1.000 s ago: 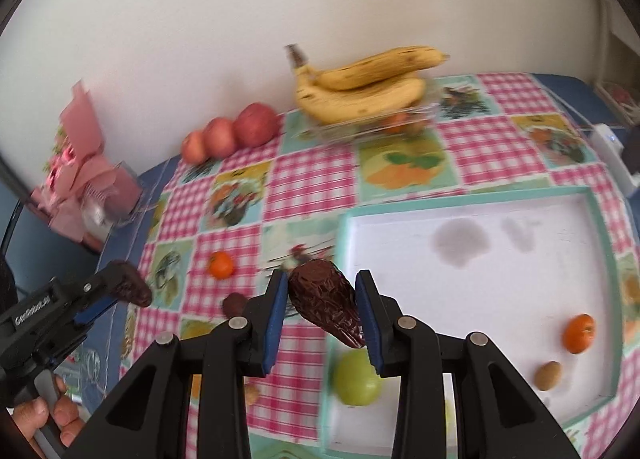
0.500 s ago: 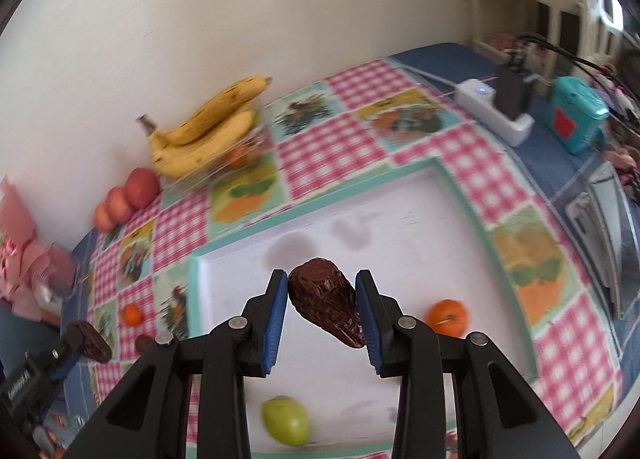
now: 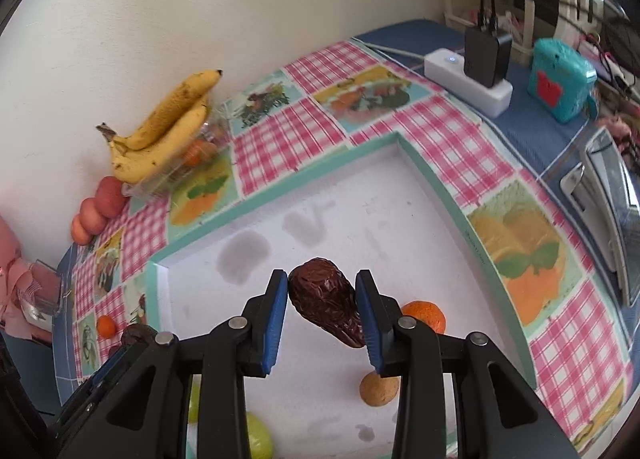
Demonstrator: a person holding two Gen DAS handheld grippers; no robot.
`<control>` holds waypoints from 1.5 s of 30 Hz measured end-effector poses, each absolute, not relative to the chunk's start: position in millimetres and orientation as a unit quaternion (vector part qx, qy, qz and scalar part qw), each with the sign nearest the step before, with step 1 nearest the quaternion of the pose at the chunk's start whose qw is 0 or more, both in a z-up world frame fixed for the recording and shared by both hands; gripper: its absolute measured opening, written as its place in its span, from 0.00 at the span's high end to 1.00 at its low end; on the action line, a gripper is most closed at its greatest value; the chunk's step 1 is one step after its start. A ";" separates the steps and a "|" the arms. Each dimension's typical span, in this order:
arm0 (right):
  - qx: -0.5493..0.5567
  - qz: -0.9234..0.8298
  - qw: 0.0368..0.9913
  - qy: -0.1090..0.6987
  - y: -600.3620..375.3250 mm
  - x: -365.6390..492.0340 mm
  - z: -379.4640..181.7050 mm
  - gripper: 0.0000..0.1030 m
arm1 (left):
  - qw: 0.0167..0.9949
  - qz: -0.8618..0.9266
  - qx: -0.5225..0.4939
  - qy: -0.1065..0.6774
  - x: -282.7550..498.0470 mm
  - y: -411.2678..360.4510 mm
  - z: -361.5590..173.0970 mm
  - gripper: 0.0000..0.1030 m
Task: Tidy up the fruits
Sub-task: 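Carry both dates over the white tray and open both tools to release, then move both tools back toward the remaining dates and mandarins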
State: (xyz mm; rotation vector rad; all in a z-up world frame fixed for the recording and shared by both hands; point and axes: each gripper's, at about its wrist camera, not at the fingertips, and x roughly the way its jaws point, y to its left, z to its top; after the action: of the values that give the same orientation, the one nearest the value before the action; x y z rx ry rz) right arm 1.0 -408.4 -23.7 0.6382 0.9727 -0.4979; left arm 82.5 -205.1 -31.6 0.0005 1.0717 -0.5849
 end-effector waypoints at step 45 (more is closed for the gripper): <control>0.281 -0.224 0.803 0.475 -399.5 6.8 -15.1 0.19 | 0.848 -0.116 0.012 0.517 112.5 -146.0 -8.9 0.01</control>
State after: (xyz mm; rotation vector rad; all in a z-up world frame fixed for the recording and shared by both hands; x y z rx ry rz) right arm 6.8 -399.5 -15.1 0.6031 1.0184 -0.4799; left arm 112.5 -146.0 -8.9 0.0251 1.0907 -0.2447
